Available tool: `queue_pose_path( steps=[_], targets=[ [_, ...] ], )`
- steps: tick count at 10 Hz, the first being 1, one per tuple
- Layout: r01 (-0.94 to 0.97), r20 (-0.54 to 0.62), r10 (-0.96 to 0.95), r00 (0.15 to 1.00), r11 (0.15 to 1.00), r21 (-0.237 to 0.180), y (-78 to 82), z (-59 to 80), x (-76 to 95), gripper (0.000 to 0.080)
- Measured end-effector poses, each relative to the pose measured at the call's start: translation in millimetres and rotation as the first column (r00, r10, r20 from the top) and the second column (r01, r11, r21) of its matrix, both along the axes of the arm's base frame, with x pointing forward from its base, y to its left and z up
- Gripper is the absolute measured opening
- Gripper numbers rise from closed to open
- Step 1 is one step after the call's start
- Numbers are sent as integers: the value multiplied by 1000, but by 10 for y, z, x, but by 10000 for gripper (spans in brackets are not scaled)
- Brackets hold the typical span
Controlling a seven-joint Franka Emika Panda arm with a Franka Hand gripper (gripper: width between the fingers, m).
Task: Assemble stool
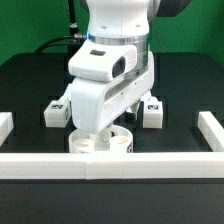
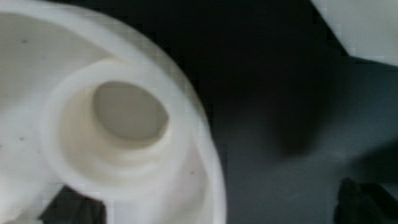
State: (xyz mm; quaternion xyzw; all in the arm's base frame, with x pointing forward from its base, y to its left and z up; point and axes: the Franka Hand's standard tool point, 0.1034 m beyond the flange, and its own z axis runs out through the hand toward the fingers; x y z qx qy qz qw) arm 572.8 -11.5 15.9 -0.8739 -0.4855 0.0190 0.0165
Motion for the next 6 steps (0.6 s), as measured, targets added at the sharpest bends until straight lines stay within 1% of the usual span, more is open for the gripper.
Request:
queue_pose_path(
  steps=[2,4,5,6],
  targets=[
    [1,-2,-1,1000,1000,0,-3,-38,-12,650],
    [1,3,-1,1000,1000,1,-1,-41,-10,650],
    [1,3,-1,1000,1000,1,-2,-41,-10,521],
    [1,3,-1,1000,1000,1,-2,-41,-10,521]
  ],
)
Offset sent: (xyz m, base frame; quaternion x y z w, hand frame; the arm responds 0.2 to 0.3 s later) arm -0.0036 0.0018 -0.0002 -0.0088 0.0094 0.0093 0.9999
